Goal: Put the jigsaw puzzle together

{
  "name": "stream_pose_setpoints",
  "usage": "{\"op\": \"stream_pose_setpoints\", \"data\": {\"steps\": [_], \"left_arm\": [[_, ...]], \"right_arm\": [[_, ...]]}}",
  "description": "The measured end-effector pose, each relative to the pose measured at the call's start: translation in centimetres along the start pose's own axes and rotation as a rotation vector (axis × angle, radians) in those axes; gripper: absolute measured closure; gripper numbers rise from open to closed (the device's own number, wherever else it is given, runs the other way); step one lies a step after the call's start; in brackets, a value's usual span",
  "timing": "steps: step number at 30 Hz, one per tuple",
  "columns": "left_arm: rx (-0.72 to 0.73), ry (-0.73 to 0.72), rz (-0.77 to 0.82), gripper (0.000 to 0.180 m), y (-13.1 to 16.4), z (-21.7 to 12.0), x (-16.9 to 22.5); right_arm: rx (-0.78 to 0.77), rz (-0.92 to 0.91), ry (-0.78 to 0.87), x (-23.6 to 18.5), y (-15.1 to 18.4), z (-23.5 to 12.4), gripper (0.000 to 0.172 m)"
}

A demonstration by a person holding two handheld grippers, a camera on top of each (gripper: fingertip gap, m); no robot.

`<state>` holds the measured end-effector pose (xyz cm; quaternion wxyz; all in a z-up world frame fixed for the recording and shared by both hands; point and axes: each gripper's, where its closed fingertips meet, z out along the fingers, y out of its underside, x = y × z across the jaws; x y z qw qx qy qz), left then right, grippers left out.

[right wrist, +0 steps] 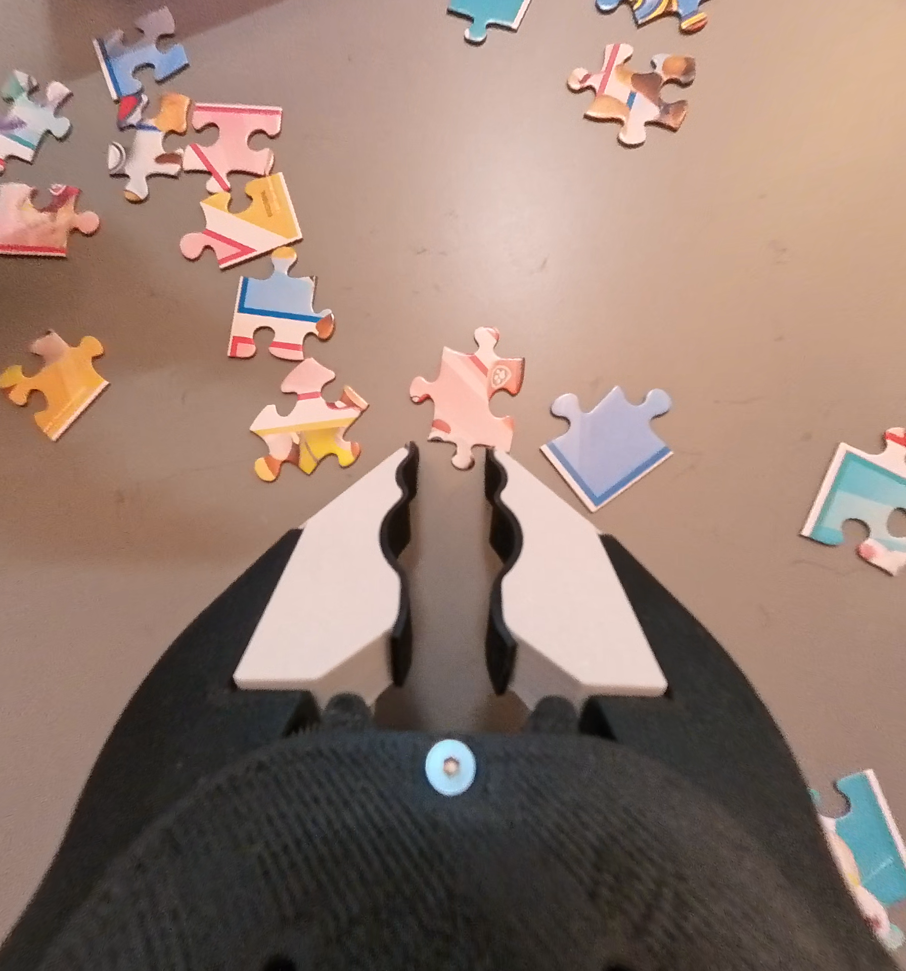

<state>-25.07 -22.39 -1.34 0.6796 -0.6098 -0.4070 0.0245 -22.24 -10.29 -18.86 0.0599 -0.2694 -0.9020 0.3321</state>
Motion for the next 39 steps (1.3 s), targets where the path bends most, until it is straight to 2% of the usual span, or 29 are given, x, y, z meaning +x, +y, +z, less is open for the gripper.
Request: {"op": "stream_pose_setpoints", "data": {"steps": [3,6,18,30,31,37,39], "left_arm": [[-0.005,0.005,-0.001,0.139,0.2,0.2,0.0],[-0.007,0.008,-0.008,0.139,0.3,0.3,-0.1],[-0.01,0.017,-0.028,0.139,0.6,0.5,-0.6],[-0.076,0.036,-0.051,0.137,2.1,2.1,-0.6],[-0.078,0.04,-0.05,0.137,2.2,2.3,-0.5],[-0.103,0.059,-0.038,0.137,2.7,3.1,0.3],[-0.1,0.059,-0.036,0.137,2.6,3.1,0.4]], "right_arm": [[-0.018,-0.049,0.062,0.4,0.0,0.3,0.155],[-0.028,-0.06,0.055,0.0,-0.1,0.4,0.168],[-0.056,-0.05,0.029,-0.1,-0.1,0.2,0.17],[0.041,-0.019,0.024,0.6,-1.8,-2.7,0.172],[0.034,-0.022,0.025,0.7,-1.7,-2.4,0.171],[-0.065,-0.05,0.01,0.2,-0.2,0.4,0.13],[-0.056,-0.067,0.025,0.2,-0.4,0.7,0.125]]}}
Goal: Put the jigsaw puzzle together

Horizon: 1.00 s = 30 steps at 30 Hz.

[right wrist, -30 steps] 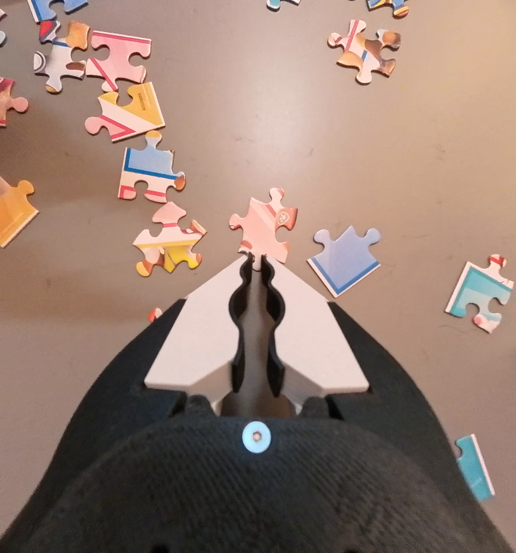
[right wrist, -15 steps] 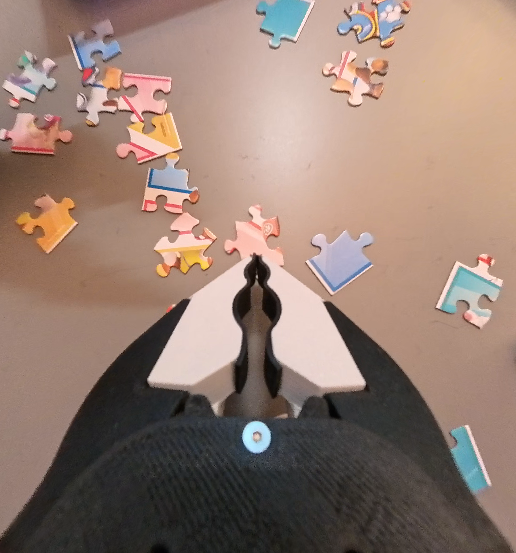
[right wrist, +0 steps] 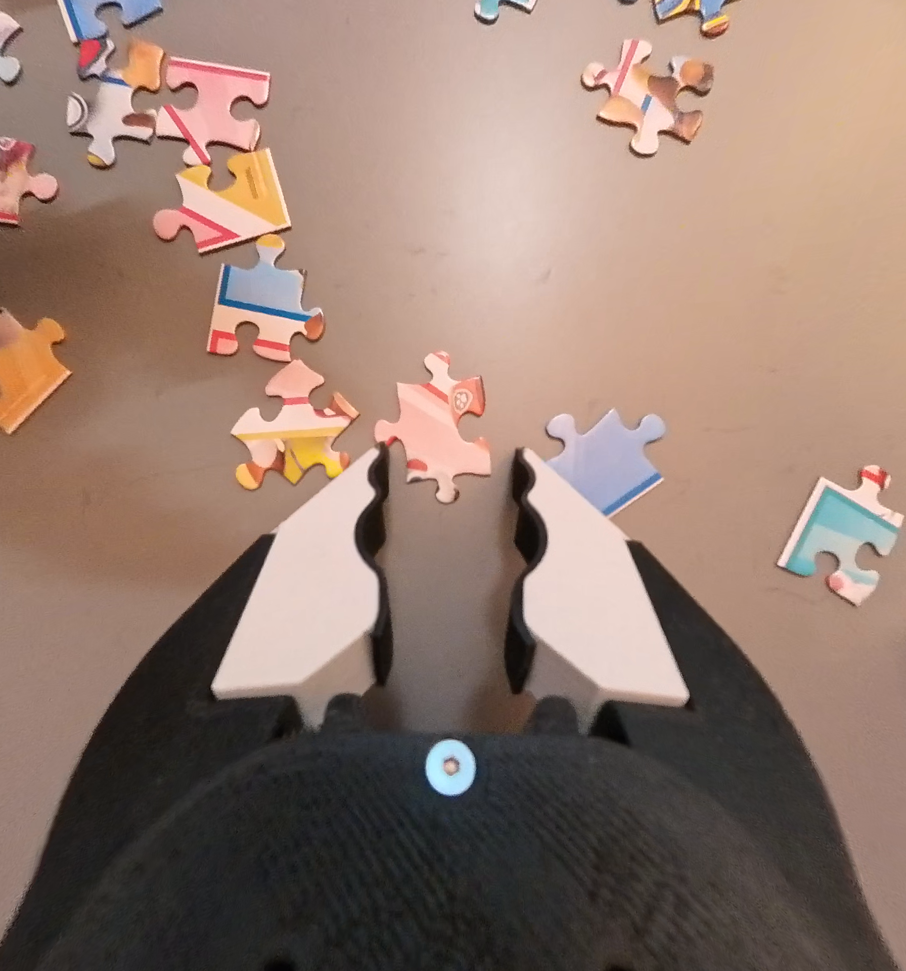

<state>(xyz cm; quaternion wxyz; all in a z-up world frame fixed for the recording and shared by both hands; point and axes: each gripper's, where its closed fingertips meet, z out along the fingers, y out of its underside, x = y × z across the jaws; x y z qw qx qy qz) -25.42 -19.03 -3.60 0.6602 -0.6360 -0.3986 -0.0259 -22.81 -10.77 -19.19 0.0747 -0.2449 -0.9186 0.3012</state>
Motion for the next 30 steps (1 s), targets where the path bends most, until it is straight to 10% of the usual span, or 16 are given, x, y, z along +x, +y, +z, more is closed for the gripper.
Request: {"op": "stream_pose_setpoints", "data": {"steps": [13,15,30], "left_arm": [[0.023,0.002,-0.02,0.137,-0.3,-0.6,-0.6],[0.025,0.001,-0.021,0.137,-0.3,-0.6,-0.7],[-0.036,0.007,-0.027,0.136,0.9,0.6,-0.5]], "right_arm": [[-0.007,-0.015,-0.027,-0.8,-0.1,-0.2,0.144],[0.02,-0.019,-0.039,-1.0,-0.5,-0.7,0.168],[0.02,-0.034,-0.013,0.5,-0.9,0.6,0.139]]}}
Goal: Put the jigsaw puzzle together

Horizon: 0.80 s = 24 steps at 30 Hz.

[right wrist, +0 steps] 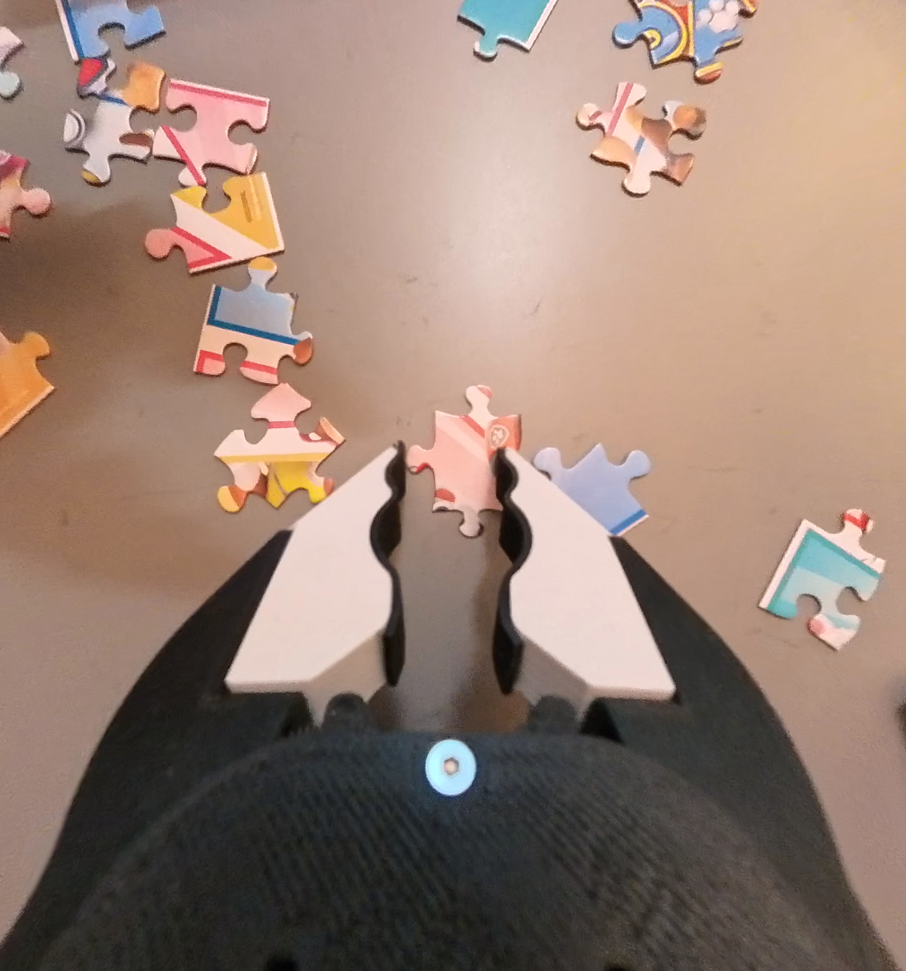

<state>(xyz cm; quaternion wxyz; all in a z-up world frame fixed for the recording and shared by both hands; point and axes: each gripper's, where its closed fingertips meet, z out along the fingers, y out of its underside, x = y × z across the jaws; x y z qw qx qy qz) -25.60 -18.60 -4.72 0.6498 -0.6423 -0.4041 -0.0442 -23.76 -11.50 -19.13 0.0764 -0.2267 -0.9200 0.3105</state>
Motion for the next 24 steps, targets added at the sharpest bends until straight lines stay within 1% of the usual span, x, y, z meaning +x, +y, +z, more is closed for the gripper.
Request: {"op": "stream_pose_setpoints", "data": {"steps": [1,5,15,16,17,21,24], "left_arm": [[0.001,-0.003,0.003,0.136,0.0,-0.1,0.0],[0.018,-0.005,-0.008,0.136,-0.2,-0.4,-0.4],[0.024,-0.003,-0.014,0.136,-0.3,-0.6,-0.6],[0.023,-0.004,-0.015,0.136,-0.3,-0.6,-0.6],[0.022,-0.003,-0.017,0.136,-0.2,-0.5,-0.7],[0.014,-0.002,-0.02,0.136,0.0,-0.3,-0.7],[0.004,-0.001,-0.02,0.136,0.1,-0.1,-0.7]], "right_arm": [[-0.005,-0.001,-0.001,-0.1,0.0,0.0,0.142],[-0.028,0.005,0.001,-0.2,0.2,-0.1,0.142],[-0.029,0.022,-0.029,-0.8,0.4,-0.5,0.143],[-0.022,0.021,-0.036,-1.0,0.4,-0.7,0.147],[-0.009,0.02,-0.042,-1.1,0.2,-1.0,0.161],[-0.008,0.028,-0.042,-1.3,0.2,-1.5,0.157],[0.016,0.013,-0.009,-0.8,-0.1,-2.1,0.163]]}}
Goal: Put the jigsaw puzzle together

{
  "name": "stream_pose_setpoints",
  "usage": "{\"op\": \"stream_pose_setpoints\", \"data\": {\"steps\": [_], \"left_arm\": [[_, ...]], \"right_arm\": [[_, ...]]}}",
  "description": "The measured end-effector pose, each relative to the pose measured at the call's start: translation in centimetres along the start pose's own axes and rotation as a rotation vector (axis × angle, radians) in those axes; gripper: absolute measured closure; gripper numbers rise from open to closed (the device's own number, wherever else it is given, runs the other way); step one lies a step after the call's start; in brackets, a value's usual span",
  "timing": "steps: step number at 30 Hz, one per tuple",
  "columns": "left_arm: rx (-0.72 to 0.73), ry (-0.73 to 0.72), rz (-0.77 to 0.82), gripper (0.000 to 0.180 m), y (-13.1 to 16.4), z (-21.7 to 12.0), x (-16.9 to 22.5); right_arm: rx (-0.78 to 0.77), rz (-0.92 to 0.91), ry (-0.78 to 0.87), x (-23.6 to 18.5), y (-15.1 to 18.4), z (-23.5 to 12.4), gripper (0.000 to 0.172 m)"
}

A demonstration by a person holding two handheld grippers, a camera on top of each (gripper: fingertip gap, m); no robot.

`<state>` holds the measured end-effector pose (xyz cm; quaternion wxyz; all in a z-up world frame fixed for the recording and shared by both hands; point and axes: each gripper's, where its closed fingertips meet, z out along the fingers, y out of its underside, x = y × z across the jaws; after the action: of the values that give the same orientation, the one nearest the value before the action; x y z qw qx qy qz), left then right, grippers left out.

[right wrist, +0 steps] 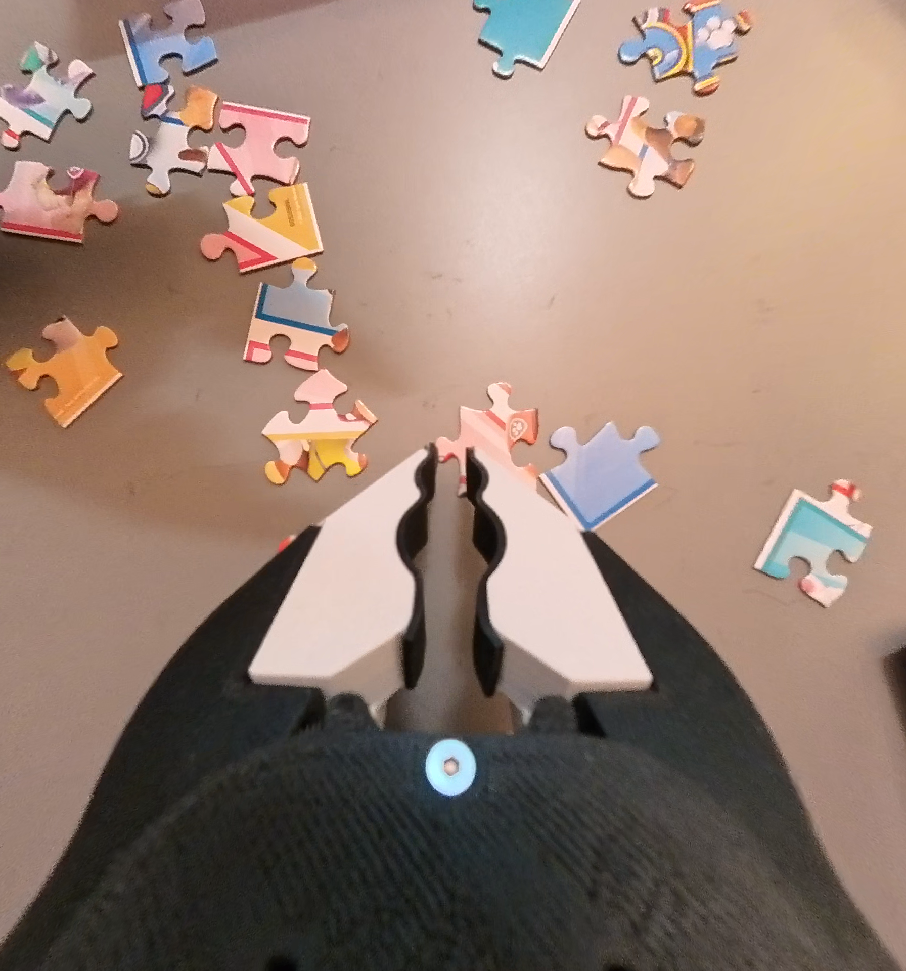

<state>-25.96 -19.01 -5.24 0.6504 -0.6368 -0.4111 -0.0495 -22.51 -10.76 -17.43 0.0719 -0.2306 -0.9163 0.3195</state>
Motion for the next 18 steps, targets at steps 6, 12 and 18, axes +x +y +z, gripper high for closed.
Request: {"op": "stream_pose_setpoints", "data": {"steps": [6,12,18], "left_arm": [[-0.061,-0.008,0.006,0.134,1.1,0.8,-0.2],[-0.209,-0.13,0.095,0.119,3.5,3.1,-0.8],[-0.341,-0.316,0.218,0.099,9.9,6.9,-0.3]], "right_arm": [[0.11,0.033,0.079,1.5,-0.1,-3.5,0.166],[0.22,0.052,0.155,0.8,1.2,-9.7,0.161],[0.323,-0.009,0.335,1.3,4.1,-17.3,0.161]]}}
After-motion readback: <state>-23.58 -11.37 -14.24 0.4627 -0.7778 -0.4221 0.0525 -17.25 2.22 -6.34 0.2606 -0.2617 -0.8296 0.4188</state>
